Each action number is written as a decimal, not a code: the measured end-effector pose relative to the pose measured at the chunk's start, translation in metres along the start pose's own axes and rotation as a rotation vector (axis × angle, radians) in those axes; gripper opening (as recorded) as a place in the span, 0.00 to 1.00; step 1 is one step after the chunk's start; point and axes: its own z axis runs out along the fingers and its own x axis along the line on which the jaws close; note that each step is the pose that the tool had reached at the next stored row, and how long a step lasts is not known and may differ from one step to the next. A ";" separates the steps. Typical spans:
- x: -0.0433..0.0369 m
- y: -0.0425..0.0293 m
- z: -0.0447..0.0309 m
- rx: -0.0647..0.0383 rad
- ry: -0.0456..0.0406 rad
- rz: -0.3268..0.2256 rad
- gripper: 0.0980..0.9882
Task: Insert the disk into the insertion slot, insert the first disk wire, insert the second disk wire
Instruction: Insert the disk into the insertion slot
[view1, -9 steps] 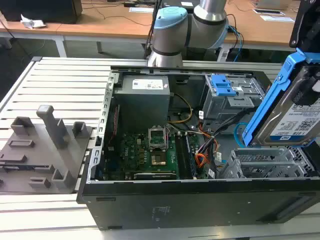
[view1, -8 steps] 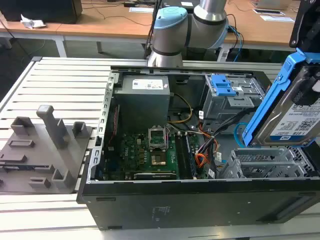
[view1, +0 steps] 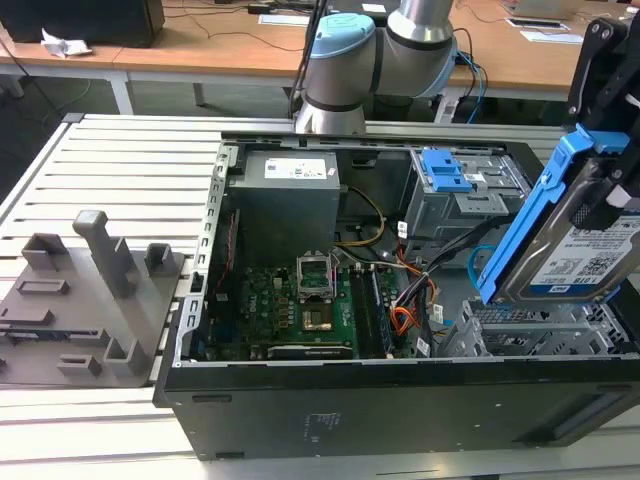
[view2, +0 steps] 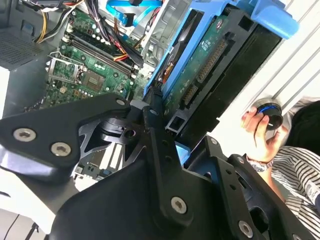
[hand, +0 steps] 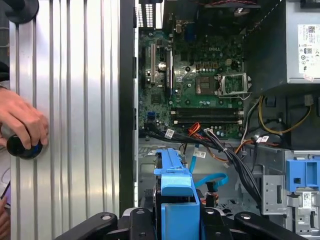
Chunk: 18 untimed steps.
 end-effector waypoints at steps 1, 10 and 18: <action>0.0000 -0.0001 0.0036 0.000 0.0001 0.000 0.30; 0.0000 -0.0005 0.0137 0.000 -0.0001 0.000 0.30; -0.0001 -0.0009 0.0243 0.000 -0.0001 0.000 0.30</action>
